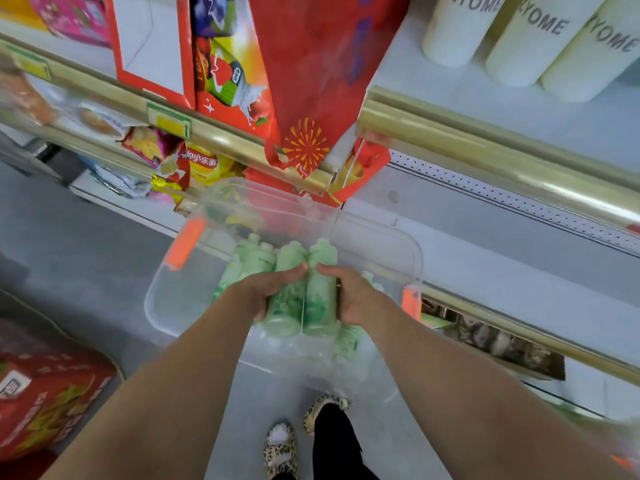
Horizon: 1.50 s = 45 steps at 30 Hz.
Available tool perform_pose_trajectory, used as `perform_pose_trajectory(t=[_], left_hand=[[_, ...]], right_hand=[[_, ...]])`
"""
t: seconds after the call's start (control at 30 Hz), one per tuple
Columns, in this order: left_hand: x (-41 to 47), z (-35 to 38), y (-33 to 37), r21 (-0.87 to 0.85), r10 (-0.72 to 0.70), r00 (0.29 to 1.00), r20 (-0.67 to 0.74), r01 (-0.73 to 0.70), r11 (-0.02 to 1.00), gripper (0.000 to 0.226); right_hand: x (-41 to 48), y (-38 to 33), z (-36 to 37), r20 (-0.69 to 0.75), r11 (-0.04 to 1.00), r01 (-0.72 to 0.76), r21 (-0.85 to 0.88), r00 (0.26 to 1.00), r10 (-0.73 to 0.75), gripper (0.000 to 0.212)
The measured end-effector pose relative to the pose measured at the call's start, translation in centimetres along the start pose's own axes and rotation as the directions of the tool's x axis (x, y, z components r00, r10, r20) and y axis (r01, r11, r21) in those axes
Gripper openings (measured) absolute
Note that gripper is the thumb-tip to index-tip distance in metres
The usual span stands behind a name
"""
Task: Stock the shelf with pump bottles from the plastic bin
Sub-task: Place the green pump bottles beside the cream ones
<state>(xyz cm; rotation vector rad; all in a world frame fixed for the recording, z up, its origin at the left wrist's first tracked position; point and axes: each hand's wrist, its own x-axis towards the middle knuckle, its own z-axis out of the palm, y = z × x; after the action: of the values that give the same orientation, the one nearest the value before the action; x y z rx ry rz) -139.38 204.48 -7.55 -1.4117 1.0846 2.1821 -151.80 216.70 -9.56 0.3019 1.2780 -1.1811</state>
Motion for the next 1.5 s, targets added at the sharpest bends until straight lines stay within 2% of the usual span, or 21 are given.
perform_pose_trajectory(t=[0.1, 0.23, 0.33, 0.53, 0.6, 0.7, 0.87, 1.0, 1.13, 1.27, 1.4, 1.5], left_hand=[[-2.7, 0.7, 0.2, -0.083, 0.128, 0.992, 0.012, -0.126, 0.989, 0.054], [-5.9, 1.2, -0.1, -0.162, 0.258, 0.965, 0.053, -0.247, 0.955, 0.043], [-8.8, 1.7, -0.3, -0.109, 0.339, 0.934, 0.110, -0.328, 0.938, 0.051], [-14.4, 5.5, 0.1, -0.120, 0.542, 0.806, 0.236, -0.530, 0.840, 0.058], [-15.9, 7.2, 0.6, -0.123, 0.582, 0.765, 0.275, -0.572, 0.811, 0.061], [-18.4, 10.4, 1.6, -0.128, 0.639, 0.693, 0.333, -0.638, 0.759, 0.051], [-21.0, 16.0, 3.9, -0.074, 0.685, 0.630, 0.366, -0.714, 0.696, 0.035], [-21.1, 20.2, 6.2, -0.059, 0.721, 0.589, 0.365, -0.758, 0.649, 0.054], [-19.8, 24.4, 8.8, -0.065, 0.753, 0.552, 0.357, -0.790, 0.610, 0.062], [-18.2, 29.3, 11.8, -0.121, 0.789, 0.515, 0.334, -0.807, 0.578, 0.067], [-17.1, 32.7, 14.7, -0.116, 0.807, 0.499, 0.315, -0.824, 0.555, 0.067], [-16.6, 34.6, 16.2, -0.125, 0.821, 0.490, 0.293, -0.832, 0.541, 0.065]], right_hand=[[-2.7, -0.2, 0.7, 0.070, 0.999, 0.050, -0.003, 0.996, -0.050, 0.069], [-7.3, 0.1, 1.4, 0.135, 0.986, 0.151, -0.074, 0.981, -0.140, 0.060], [-11.3, 0.0, 1.7, 0.143, 0.967, 0.241, -0.086, 0.963, -0.227, 0.044], [-19.9, -1.1, 1.0, 0.127, 0.902, 0.431, -0.022, 0.896, -0.425, 0.024], [-22.6, -1.7, 0.6, 0.121, 0.858, 0.511, -0.040, 0.855, -0.504, 0.022], [-26.7, -3.1, -0.8, 0.127, 0.783, 0.622, -0.034, 0.779, -0.613, 0.021], [-32.7, -6.5, -4.2, 0.108, 0.635, 0.768, -0.078, 0.640, -0.761, 0.049], [-35.7, -11.0, -8.1, 0.055, 0.483, 0.871, -0.096, 0.489, -0.871, 0.053], [-37.7, -16.1, -13.1, -0.028, 0.380, 0.919, -0.109, 0.379, -0.925, 0.061], [-38.4, -21.4, -18.5, -0.111, 0.311, 0.903, -0.297, 0.291, -0.950, 0.045], [-36.6, -26.4, -23.0, -0.174, 0.323, 0.857, -0.400, 0.276, -0.945, 0.055], [-34.6, -29.3, -24.9, -0.164, 0.347, 0.817, -0.460, 0.306, -0.938, 0.061]])
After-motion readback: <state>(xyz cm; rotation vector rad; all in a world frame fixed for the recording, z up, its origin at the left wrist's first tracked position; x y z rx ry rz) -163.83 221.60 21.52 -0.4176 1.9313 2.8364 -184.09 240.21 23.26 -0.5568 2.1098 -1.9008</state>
